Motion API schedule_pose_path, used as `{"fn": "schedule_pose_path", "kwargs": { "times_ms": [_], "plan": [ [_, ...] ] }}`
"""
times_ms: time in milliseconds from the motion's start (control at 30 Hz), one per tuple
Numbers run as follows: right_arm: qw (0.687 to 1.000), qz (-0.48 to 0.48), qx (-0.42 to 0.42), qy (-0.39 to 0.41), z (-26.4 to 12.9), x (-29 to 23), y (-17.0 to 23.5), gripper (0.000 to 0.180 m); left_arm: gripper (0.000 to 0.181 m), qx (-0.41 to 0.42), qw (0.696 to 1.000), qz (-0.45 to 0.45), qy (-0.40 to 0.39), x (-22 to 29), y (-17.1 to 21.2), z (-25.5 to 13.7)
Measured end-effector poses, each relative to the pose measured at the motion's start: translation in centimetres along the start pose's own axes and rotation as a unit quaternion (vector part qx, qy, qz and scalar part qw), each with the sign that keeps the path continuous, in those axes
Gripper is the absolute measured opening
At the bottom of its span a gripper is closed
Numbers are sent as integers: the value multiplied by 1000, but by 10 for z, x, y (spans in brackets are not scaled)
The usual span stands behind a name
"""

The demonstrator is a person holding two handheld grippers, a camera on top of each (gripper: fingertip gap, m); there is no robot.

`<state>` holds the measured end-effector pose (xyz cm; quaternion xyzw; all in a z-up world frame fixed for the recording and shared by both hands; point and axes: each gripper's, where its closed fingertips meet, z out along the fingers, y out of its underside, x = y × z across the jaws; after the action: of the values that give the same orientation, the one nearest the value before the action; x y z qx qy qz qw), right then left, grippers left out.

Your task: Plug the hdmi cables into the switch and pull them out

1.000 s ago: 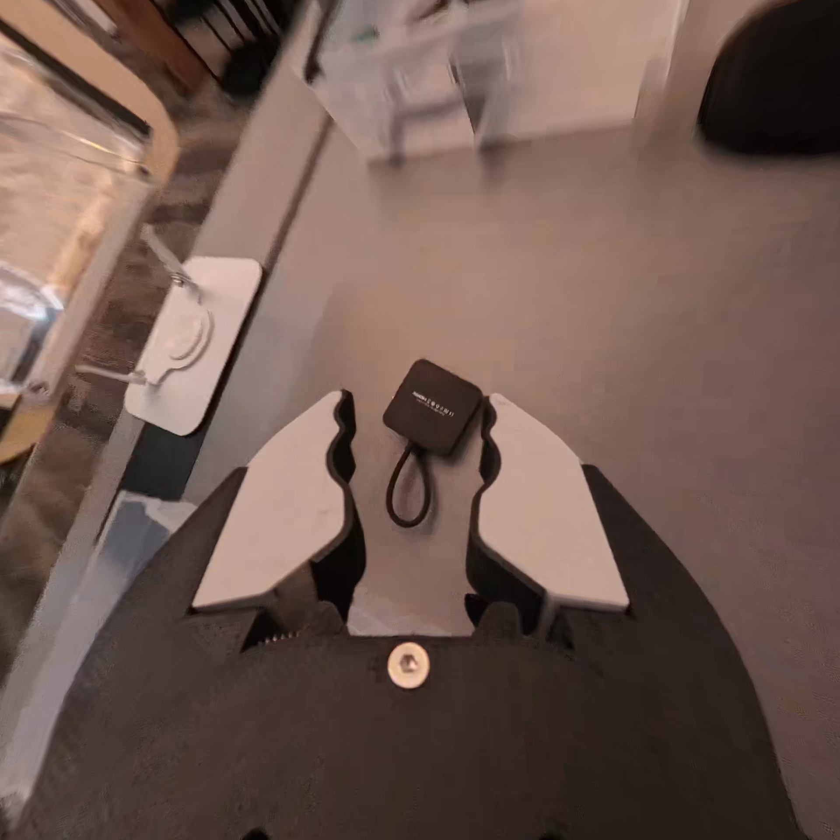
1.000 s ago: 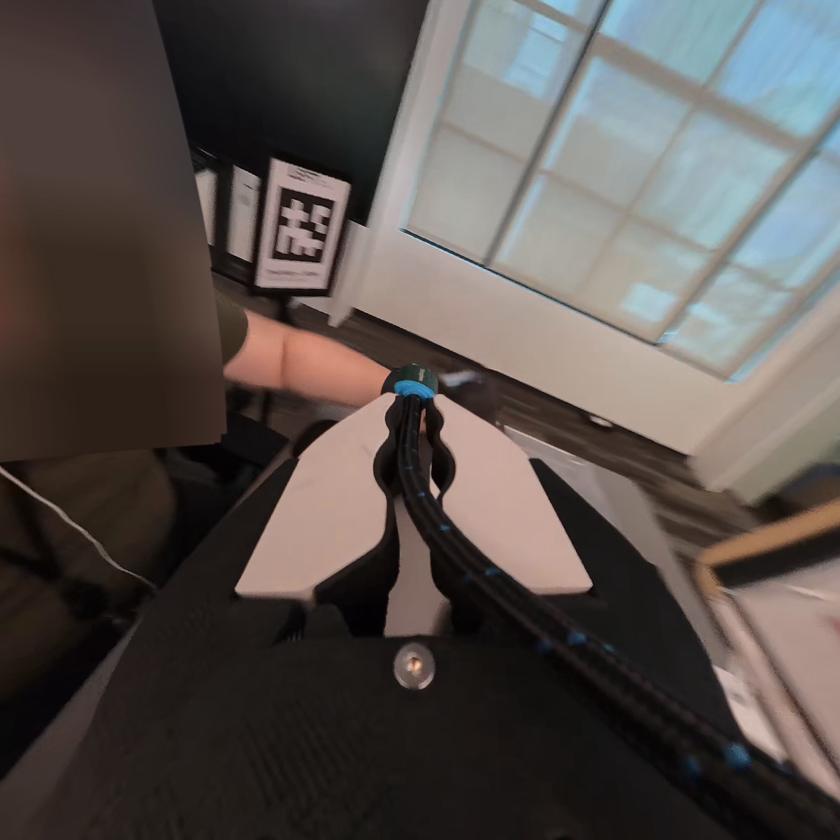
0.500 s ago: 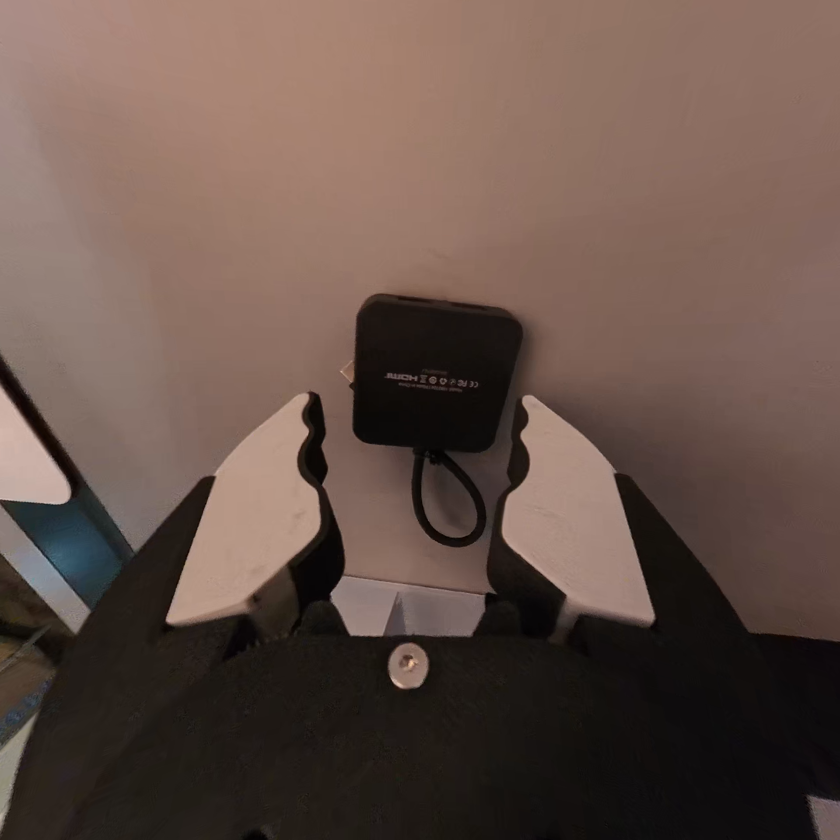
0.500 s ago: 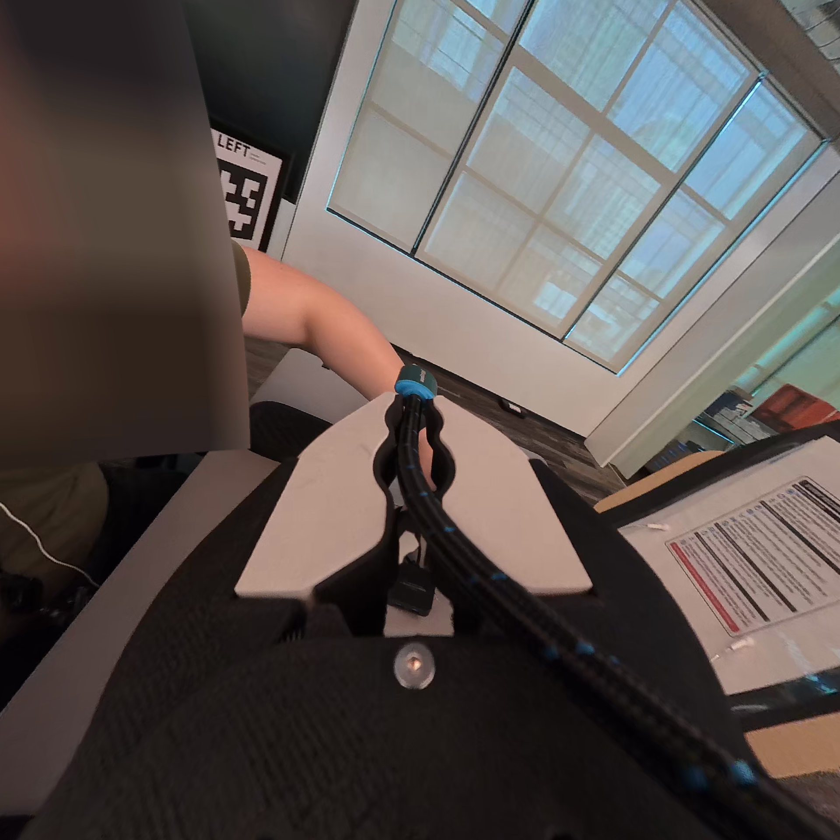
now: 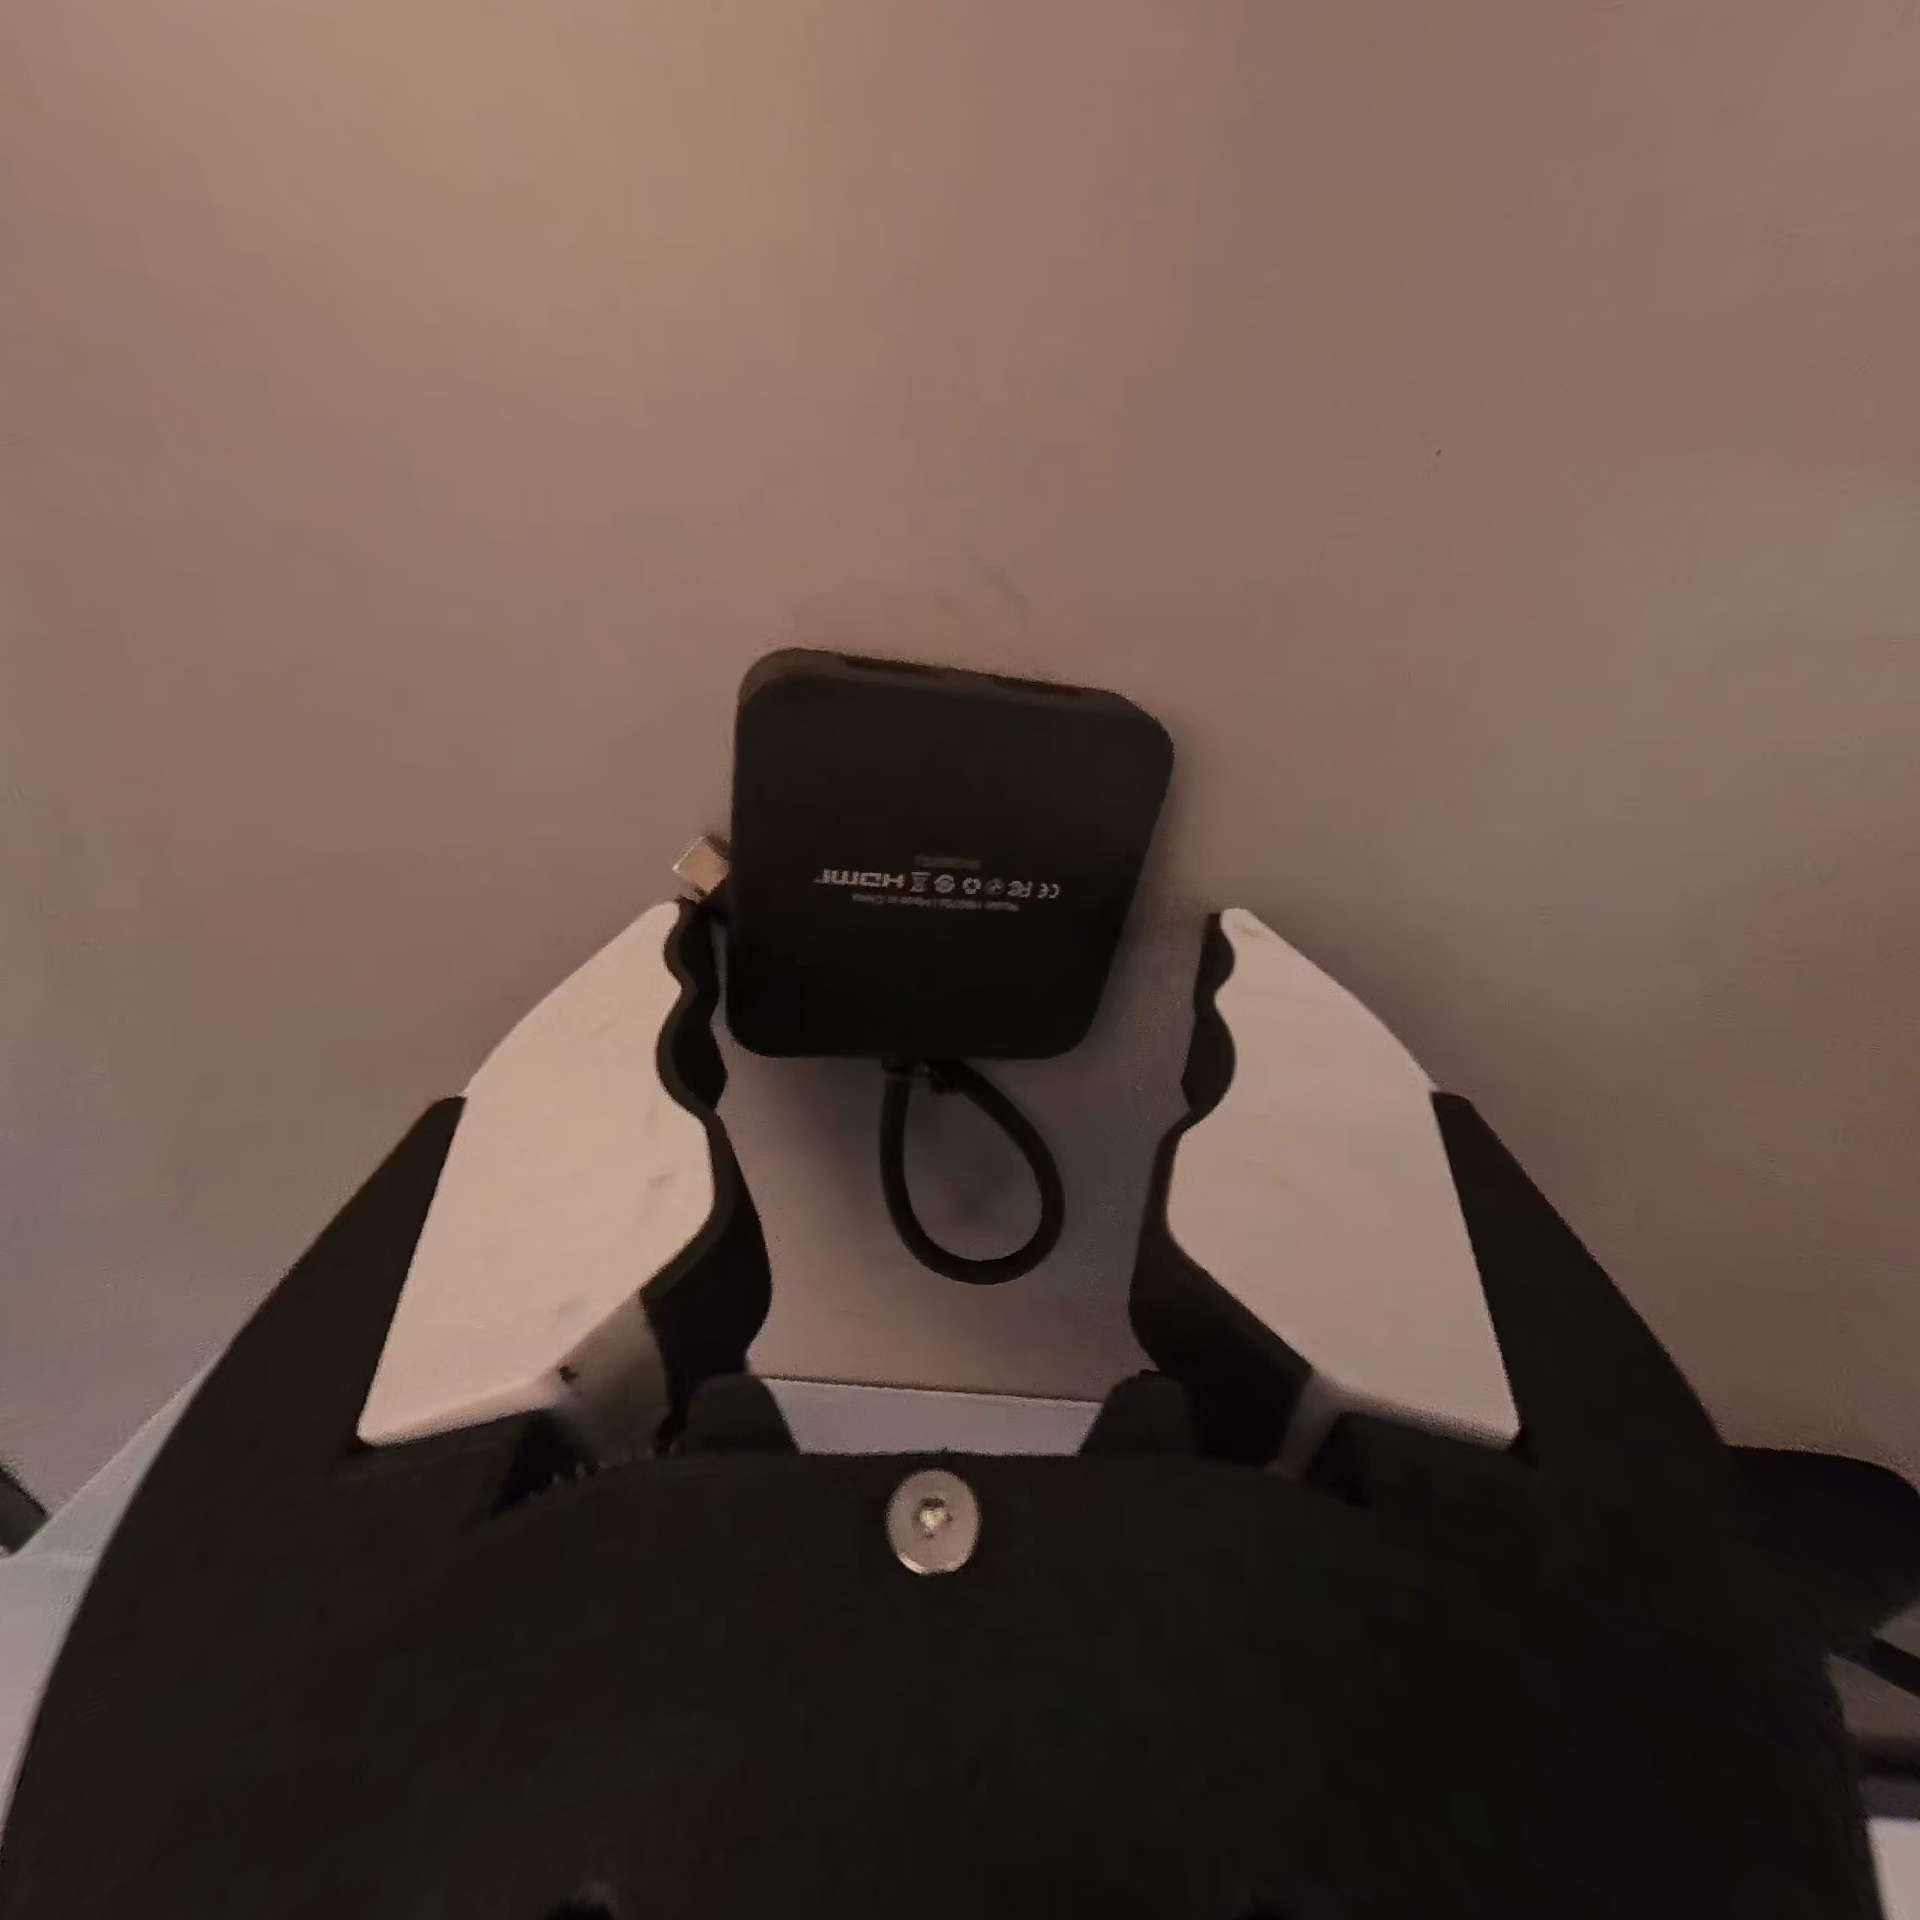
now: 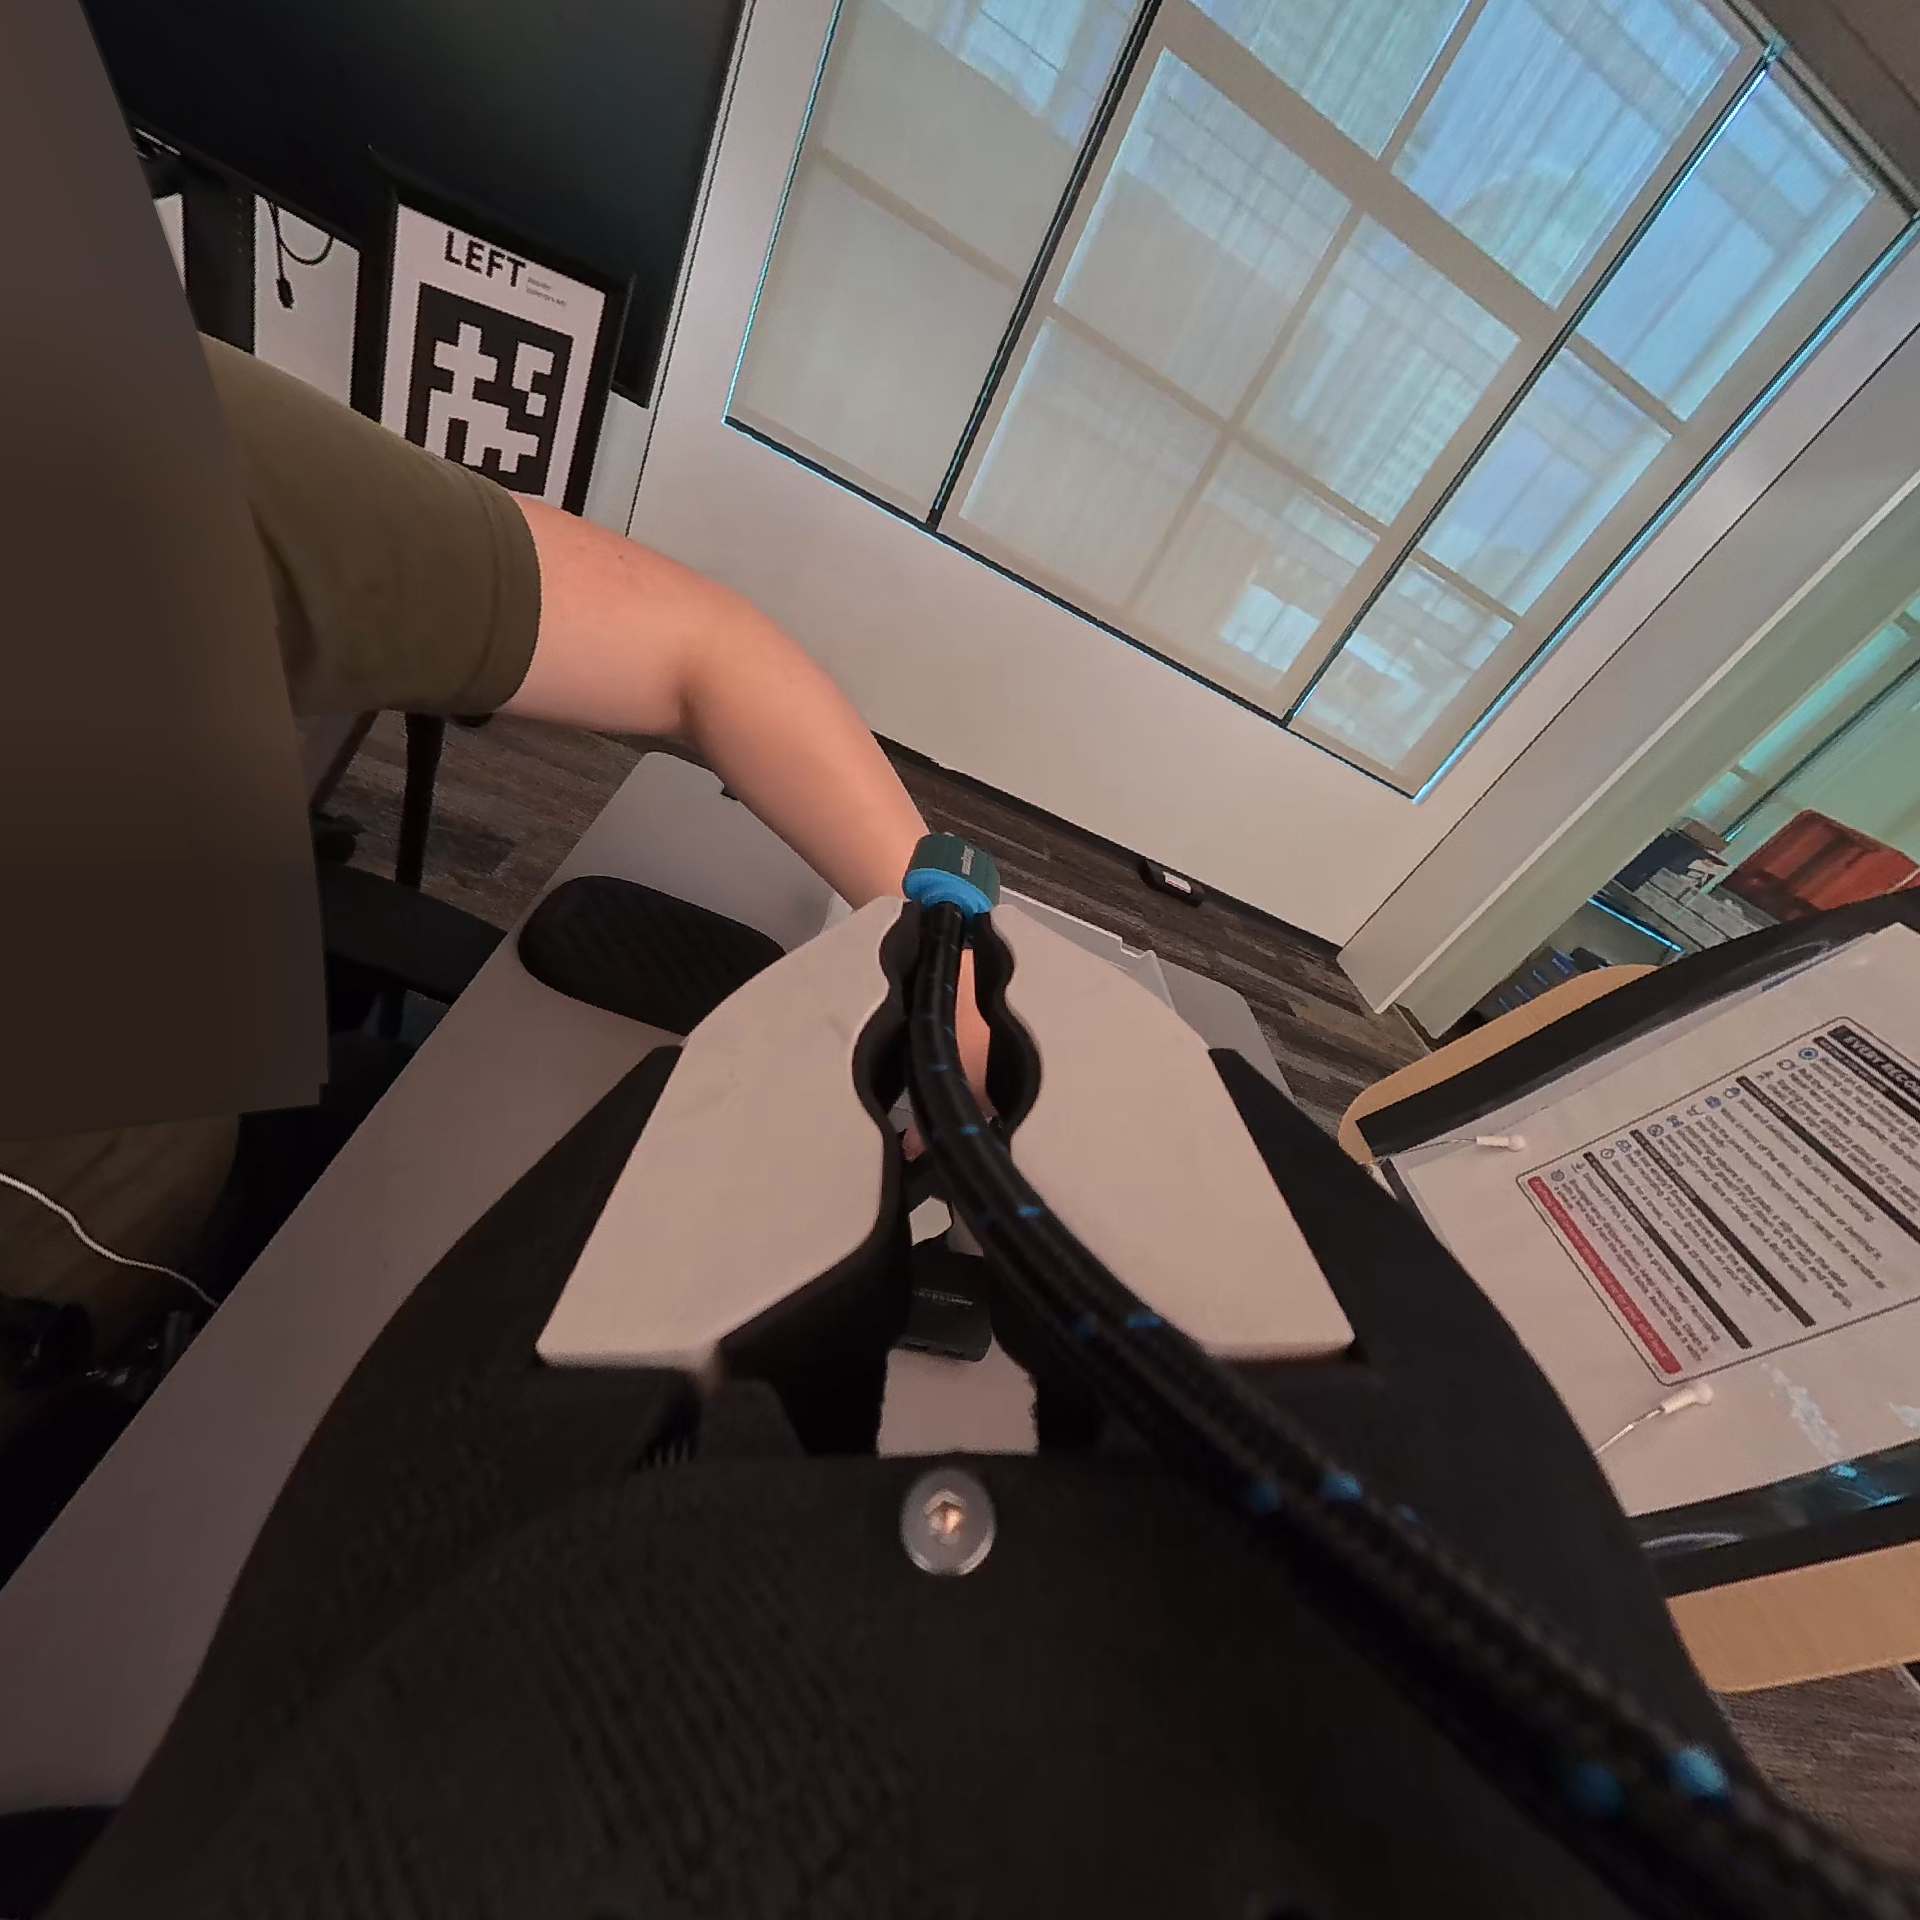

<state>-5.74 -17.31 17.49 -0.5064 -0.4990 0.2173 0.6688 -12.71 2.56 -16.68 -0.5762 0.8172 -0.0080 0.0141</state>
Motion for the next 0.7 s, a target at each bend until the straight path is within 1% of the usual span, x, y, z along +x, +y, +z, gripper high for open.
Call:
{"fn": "schedule_pose_path", "kwargs": {
  "times_ms": [33,67,267,333,400,467,533,600,700],
  "plan": [
    [1000,1,-1,1,-1,1,0,10,81,1,1000,-8,1,-1,-1,-1],
    [1000,1,-1,2,-1,1,1,10,69,2,1000,-20,1,-2,-3,-2],
    [1000,6,3,11,-7,6,3,10,69,7,996,-91,5,-1,-4,-5],
    [1000,8,3,15,-8,9,4,10,69,58,990,-126,19,1,-16,-16],
    [1000,9,-1,27,-10,13,6,10,69,132,978,-158,36,2,-32,-37],
    [999,1,-9,46,-10,19,9,10,69,235,949,-196,75,6,-52,-69],
    [997,-33,-19,70,-9,25,13,10,69,334,908,-221,119,11,-70,-109],
    [991,-92,-25,92,-6,29,16,10,69,425,864,-225,146,15,-81,-151],
    [973,-192,-48,118,4,33,23,9,69,536,803,-216,145,16,-86,-204]
  ]
}}
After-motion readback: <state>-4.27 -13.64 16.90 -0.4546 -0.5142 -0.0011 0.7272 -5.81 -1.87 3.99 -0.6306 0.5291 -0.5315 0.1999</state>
